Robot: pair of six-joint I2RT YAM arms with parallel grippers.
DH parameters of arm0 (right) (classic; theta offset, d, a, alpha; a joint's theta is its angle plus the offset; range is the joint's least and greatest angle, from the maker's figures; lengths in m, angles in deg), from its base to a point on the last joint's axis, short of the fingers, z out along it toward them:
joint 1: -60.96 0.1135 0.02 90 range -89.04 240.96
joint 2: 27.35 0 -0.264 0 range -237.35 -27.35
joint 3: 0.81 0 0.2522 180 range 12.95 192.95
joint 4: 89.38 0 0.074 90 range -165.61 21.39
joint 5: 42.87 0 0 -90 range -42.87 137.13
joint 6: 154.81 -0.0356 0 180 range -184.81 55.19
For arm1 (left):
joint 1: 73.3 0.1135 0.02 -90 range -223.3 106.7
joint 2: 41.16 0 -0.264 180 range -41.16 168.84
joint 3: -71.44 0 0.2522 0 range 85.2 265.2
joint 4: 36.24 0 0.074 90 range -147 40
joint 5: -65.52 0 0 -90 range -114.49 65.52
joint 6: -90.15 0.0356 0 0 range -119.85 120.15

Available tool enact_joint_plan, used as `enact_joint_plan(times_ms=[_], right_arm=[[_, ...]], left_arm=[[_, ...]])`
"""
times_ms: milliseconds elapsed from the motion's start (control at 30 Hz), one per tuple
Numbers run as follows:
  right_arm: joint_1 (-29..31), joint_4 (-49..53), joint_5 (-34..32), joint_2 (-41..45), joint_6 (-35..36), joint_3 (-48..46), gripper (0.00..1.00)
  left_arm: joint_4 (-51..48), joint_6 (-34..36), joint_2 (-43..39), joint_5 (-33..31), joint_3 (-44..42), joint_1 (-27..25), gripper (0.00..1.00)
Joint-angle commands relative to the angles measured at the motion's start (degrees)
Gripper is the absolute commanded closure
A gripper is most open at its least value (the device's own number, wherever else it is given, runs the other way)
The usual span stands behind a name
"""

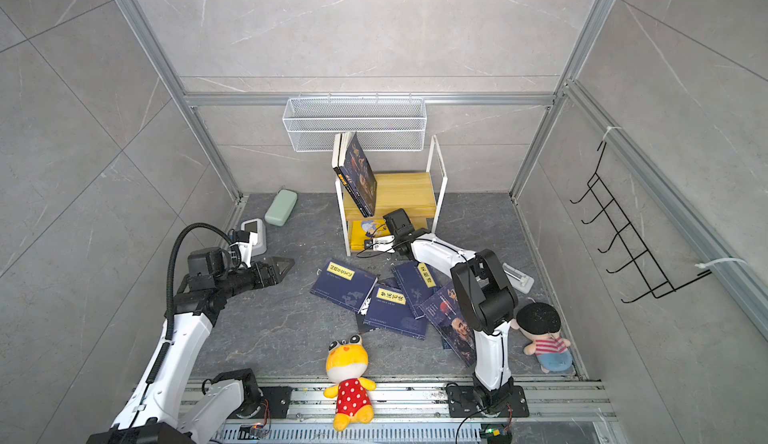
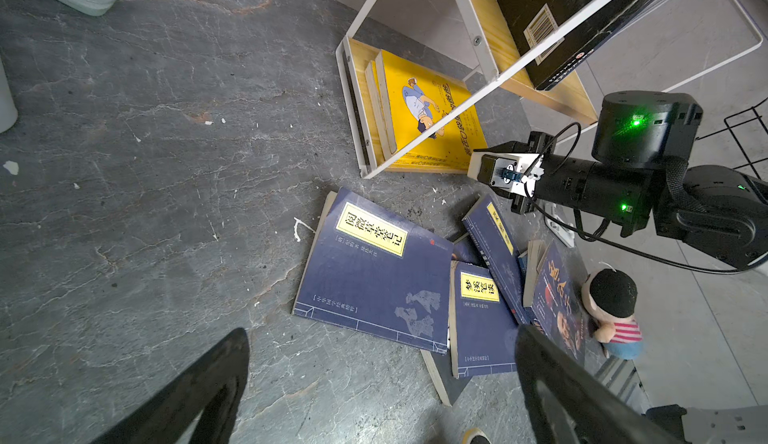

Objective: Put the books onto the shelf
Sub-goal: 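Open the right gripper and draw it back from the shelved yellow book, then move the right gripper to the purple bald-man-cover book near the doll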

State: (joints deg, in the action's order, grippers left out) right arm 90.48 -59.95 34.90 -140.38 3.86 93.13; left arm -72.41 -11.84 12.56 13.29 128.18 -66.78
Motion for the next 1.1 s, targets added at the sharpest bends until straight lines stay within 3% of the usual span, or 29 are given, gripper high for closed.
enact_joint_plan(times_ms=[0, 333, 567, 700, 867, 967, 1067], right_arm=[[-0.4, -0.9, -1.2, 0.4, 0.2, -0.2, 0.74], [-0.6, -1.9, -0.4, 0.3, -0.1, -0.8, 0.77], [1.0, 4.9, 0.7, 6.4, -4.9, -0.5, 0.61], [2.9, 10.6, -1.7, 12.8, -12.6, -2.5, 0.62], [8.5, 8.0, -7.4, 24.4, -19.4, -14.1, 0.60], [14.5, 7.0, -12.2, 30.3, -27.6, -19.7, 0.55], [22.6, 8.5, -21.8, 33.6, -37.2, -22.7, 0.52]], left_arm=[[1.5, -0.2, -0.2, 1.1, 0.3, 0.0, 0.00], [1.3, 0.0, -0.2, 0.8, 0.5, 0.2, 0.00], [1.3, 0.1, -0.3, 0.9, 0.7, 0.2, 0.00], [1.3, 0.2, -0.5, 1.7, 0.6, 0.2, 0.00], [1.1, 0.1, 0.0, 1.7, 1.1, 0.2, 0.00], [0.2, 1.7, 0.4, 2.0, 1.6, 0.6, 0.00], [0.1, 2.3, 0.4, 0.6, 1.9, 1.1, 0.00]])
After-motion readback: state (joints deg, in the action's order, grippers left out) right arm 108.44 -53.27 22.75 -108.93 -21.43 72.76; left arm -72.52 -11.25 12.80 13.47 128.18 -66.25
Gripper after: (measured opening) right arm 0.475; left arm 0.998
